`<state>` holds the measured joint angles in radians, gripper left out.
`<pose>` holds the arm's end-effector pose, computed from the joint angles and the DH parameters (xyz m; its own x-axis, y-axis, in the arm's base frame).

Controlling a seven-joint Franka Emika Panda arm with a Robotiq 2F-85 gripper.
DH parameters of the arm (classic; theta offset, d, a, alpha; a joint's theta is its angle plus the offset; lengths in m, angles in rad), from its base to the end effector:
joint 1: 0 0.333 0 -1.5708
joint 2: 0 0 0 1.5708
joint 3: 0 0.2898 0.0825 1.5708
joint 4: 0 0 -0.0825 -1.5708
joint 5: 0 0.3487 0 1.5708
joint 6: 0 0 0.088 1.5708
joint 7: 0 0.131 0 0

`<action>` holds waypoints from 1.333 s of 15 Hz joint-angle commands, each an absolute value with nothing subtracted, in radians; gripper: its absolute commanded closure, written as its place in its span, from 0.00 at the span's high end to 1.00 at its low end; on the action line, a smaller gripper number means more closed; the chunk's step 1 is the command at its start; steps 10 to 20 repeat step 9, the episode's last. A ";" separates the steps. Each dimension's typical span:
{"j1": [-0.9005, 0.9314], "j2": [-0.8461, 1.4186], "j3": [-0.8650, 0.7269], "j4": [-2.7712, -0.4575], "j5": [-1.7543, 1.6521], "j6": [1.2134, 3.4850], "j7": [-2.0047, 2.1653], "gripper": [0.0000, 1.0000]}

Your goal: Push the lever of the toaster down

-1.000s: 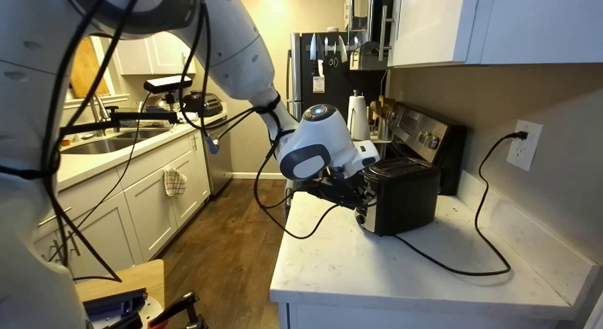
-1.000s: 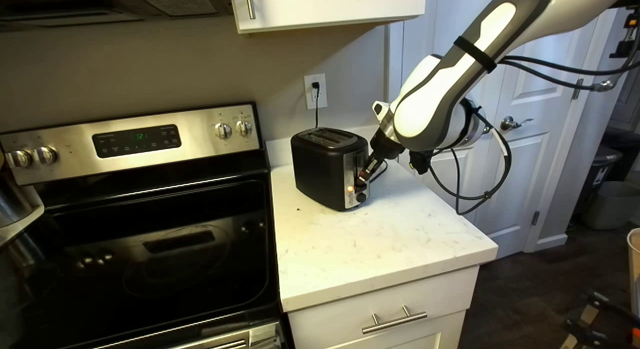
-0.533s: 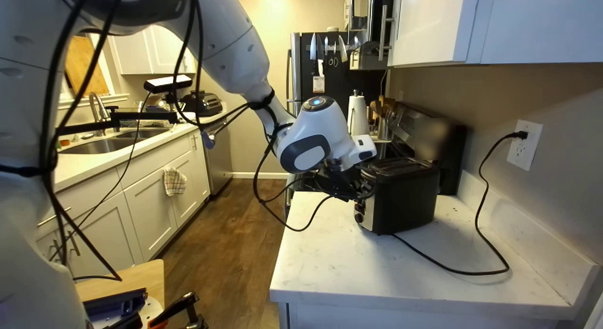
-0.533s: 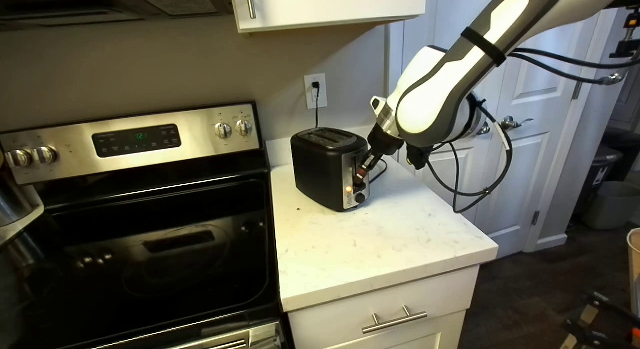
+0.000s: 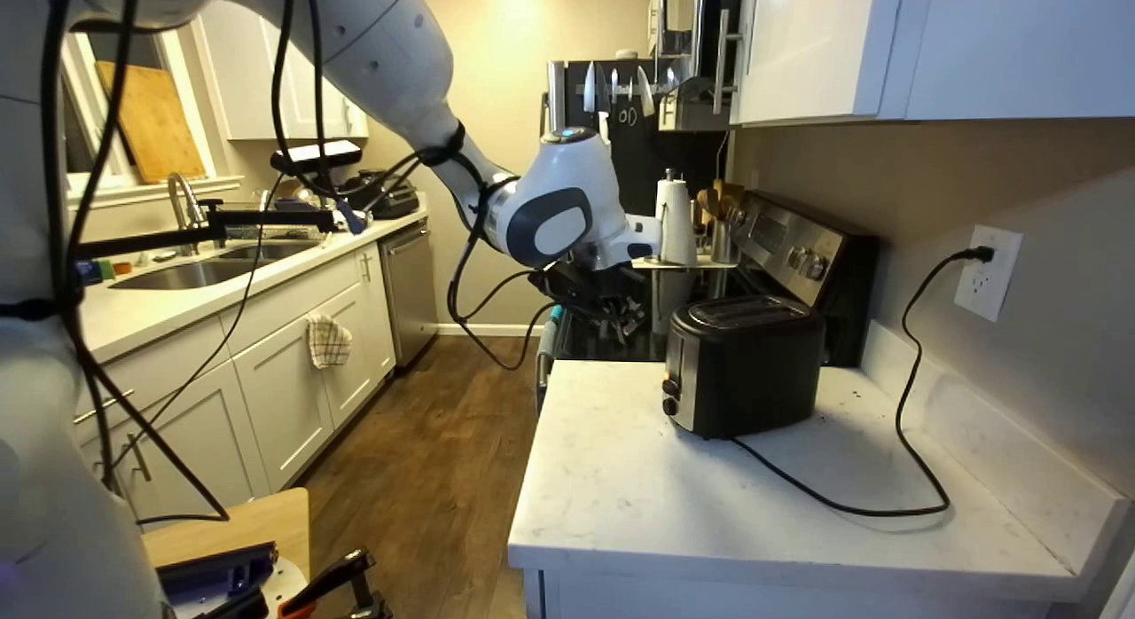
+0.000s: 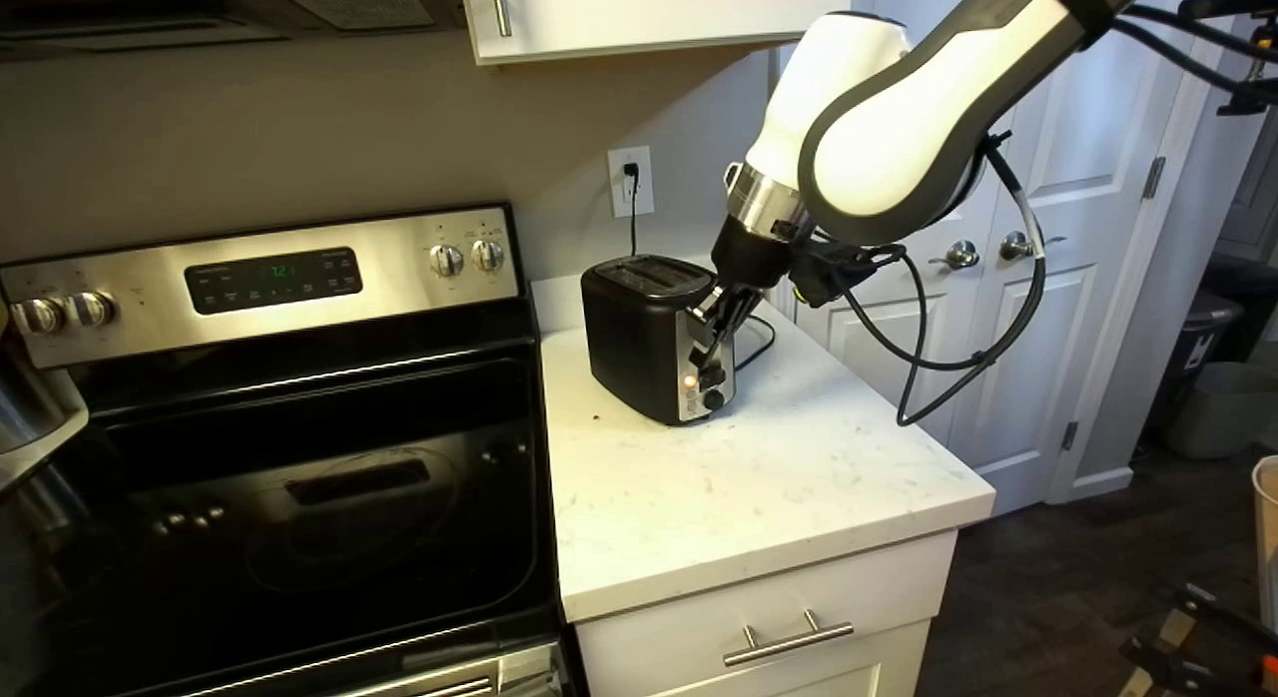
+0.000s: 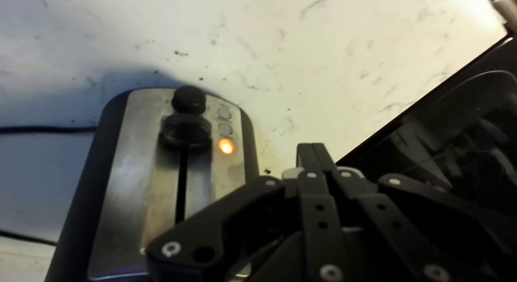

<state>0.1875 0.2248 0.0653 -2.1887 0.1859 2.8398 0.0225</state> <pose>0.5564 0.1345 0.3085 0.9174 0.0244 0.3972 0.0896 -0.9852 -0.1463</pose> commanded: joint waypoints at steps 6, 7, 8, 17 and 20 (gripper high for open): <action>0.207 0.116 0.095 -2.254 0.150 2.683 0.311 0.28; 0.193 0.161 0.112 -2.218 0.179 2.719 0.244 0.04; 0.194 0.156 0.111 -2.220 0.179 2.706 0.260 0.07; 0.194 0.153 0.111 -2.221 0.179 2.702 0.266 0.12; 0.194 0.153 0.111 -2.221 0.179 2.702 0.266 0.12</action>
